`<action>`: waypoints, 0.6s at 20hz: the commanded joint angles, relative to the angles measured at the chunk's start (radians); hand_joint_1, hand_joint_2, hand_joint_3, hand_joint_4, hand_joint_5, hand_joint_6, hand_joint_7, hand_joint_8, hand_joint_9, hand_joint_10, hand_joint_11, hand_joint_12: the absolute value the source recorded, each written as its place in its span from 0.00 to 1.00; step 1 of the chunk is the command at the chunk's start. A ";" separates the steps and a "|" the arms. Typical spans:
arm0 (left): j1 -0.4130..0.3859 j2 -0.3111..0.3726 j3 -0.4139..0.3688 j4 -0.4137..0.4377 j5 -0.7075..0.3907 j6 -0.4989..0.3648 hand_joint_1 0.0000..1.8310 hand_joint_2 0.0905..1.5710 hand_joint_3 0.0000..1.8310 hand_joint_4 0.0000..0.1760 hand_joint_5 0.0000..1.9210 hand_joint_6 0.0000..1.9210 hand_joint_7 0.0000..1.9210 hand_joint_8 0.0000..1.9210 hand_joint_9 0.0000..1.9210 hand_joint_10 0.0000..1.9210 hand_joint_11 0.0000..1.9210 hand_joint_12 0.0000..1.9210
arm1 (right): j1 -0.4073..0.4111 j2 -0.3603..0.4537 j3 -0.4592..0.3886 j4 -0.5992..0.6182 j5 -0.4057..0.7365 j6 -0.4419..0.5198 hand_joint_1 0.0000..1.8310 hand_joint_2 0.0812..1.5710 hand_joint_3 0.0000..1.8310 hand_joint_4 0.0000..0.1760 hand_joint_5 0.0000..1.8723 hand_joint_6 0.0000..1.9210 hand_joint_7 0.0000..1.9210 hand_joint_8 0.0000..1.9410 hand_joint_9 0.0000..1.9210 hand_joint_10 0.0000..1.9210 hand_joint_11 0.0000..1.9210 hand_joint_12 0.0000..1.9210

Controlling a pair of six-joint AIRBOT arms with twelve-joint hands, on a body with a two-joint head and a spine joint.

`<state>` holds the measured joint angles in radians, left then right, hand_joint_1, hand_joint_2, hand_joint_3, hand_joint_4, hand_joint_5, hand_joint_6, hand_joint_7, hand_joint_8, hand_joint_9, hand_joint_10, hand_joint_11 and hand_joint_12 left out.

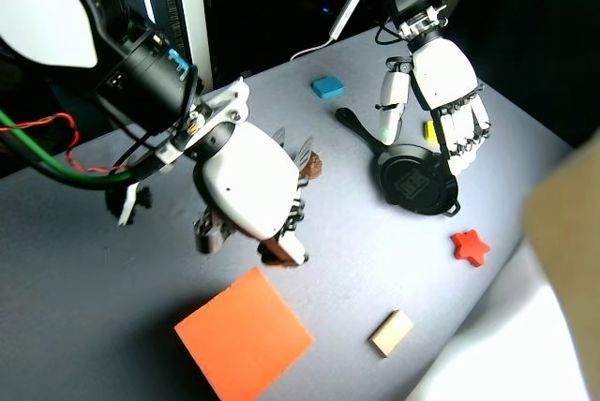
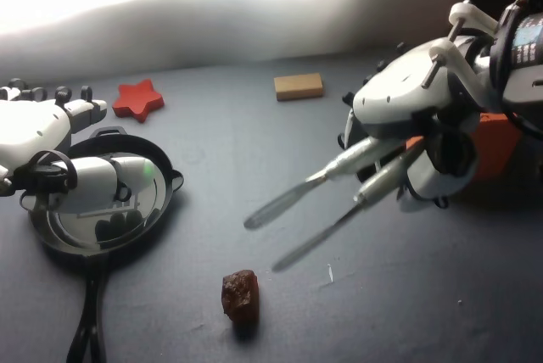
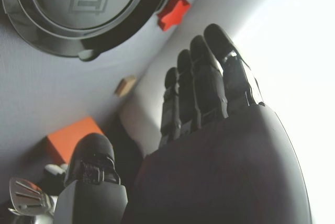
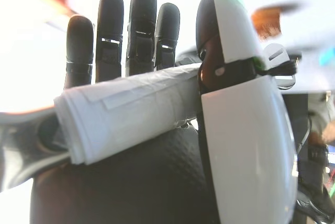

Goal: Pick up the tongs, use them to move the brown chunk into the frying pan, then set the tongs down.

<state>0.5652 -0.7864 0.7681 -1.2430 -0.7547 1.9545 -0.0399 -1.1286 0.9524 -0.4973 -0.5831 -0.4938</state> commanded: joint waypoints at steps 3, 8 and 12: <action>-0.004 0.010 0.008 0.049 -0.076 -0.004 0.00 0.74 0.00 0.07 0.10 0.00 0.13 0.00 0.14 0.00 0.00 0.45 | 0.021 0.005 -0.031 -0.198 0.026 0.234 0.61 0.70 0.00 0.00 0.37 0.27 0.50 0.02 0.32 0.36 0.09 0.80; 0.001 0.010 0.008 0.049 -0.076 -0.006 0.00 0.74 0.00 0.06 0.10 0.00 0.14 0.00 0.15 0.00 0.00 0.46 | 0.021 0.010 -0.132 -0.406 -0.090 0.558 0.60 0.71 0.00 0.00 0.36 0.26 0.48 0.02 0.31 0.35 0.08 0.80; 0.004 0.010 0.017 0.049 -0.076 -0.010 0.00 0.74 0.00 0.10 0.10 0.00 0.14 0.00 0.16 0.00 0.00 0.48 | 0.021 0.010 -0.200 -0.416 -0.165 0.644 0.61 0.70 0.00 0.00 0.37 0.26 0.49 0.02 0.31 0.36 0.09 0.80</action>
<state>0.5747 -0.7864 0.7784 -1.2427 -0.7555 1.9465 -0.0341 -1.1240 0.7490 -0.8593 -0.7673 0.1577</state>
